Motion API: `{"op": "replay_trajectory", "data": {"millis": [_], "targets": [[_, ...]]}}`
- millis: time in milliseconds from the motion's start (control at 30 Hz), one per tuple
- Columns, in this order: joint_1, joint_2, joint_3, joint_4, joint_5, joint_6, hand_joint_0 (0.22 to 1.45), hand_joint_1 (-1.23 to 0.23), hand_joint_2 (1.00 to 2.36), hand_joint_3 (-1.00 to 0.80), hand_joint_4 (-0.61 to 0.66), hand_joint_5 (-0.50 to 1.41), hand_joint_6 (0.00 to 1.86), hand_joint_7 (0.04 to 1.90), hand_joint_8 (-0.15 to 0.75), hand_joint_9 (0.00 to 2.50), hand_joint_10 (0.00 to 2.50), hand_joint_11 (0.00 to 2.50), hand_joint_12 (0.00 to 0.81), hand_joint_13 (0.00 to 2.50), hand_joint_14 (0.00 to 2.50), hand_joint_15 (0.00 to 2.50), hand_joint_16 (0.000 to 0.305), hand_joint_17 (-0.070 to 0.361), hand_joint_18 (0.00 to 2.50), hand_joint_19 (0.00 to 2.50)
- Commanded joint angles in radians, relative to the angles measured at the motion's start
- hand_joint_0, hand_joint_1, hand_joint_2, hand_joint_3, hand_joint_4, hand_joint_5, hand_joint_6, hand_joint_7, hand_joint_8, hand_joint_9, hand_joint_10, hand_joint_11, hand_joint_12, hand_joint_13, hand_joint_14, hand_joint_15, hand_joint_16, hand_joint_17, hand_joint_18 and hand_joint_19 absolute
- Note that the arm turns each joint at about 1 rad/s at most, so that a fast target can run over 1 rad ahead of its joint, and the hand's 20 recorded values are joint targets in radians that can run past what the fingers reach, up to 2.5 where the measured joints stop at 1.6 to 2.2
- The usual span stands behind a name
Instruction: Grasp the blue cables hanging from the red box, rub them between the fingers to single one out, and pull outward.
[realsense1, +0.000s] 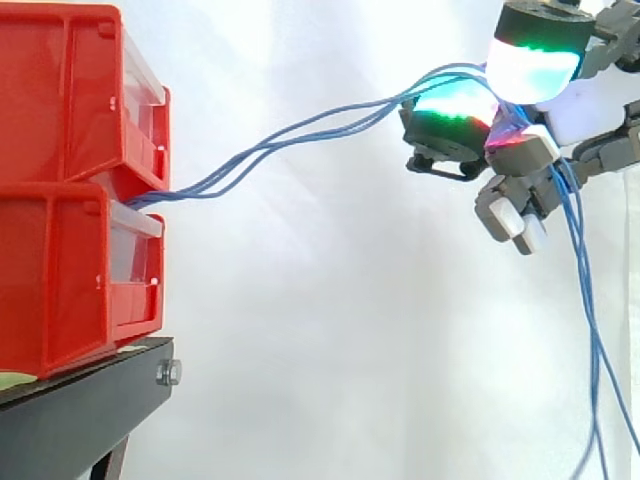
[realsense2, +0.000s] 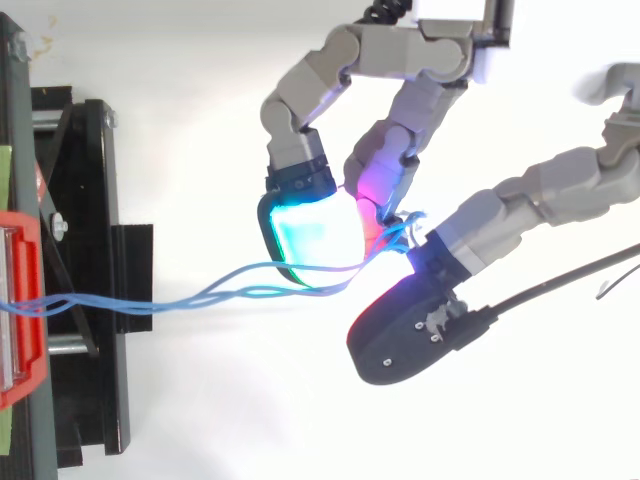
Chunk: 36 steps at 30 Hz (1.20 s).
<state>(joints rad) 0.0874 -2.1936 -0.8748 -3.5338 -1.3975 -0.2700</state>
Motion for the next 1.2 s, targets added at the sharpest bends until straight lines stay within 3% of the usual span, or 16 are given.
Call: {"op": "replay_trajectory", "data": {"millis": [0,133,300,533,1167], "targets": [[0.0,0.0,0.0,0.0,0.0,0.002,0.7,-0.85,1.0,-0.5,-0.03,-0.16,0.93,1.06,0.227,1.22,0.03,0.81,0.328,0.86,0.03,0.62,0.042,0.095,0.77,0.64],[0.0,0.0,0.002,0.0,0.0,0.0,0.65,-0.79,1.0,-0.5,0.02,-0.15,0.92,1.02,0.23,1.23,0.02,0.8,0.329,0.86,0.03,0.62,0.043,0.097,0.76,0.66],[0.0,0.0,0.0,0.0,0.0,0.0,0.6,-0.82,1.0,-0.5,0.04,-0.15,0.9,1.07,0.231,1.22,0.03,0.81,0.336,0.85,0.03,0.63,0.044,0.1,0.74,0.67],[0.0,0.0,0.0,0.0,0.002,0.002,0.6,-0.75,1.0,-0.5,0.04,-0.15,0.89,1.1,0.236,1.24,0.02,0.79,0.335,0.85,0.03,0.63,0.044,0.1,0.73,0.69],[0.002,0.0,0.0,0.0,0.002,0.002,0.53,-0.83,1.0,-0.5,0.06,-0.15,0.87,1.04,0.243,1.21,0.02,0.79,0.348,0.84,0.03,0.63,0.048,0.109,0.7,0.67]]}}
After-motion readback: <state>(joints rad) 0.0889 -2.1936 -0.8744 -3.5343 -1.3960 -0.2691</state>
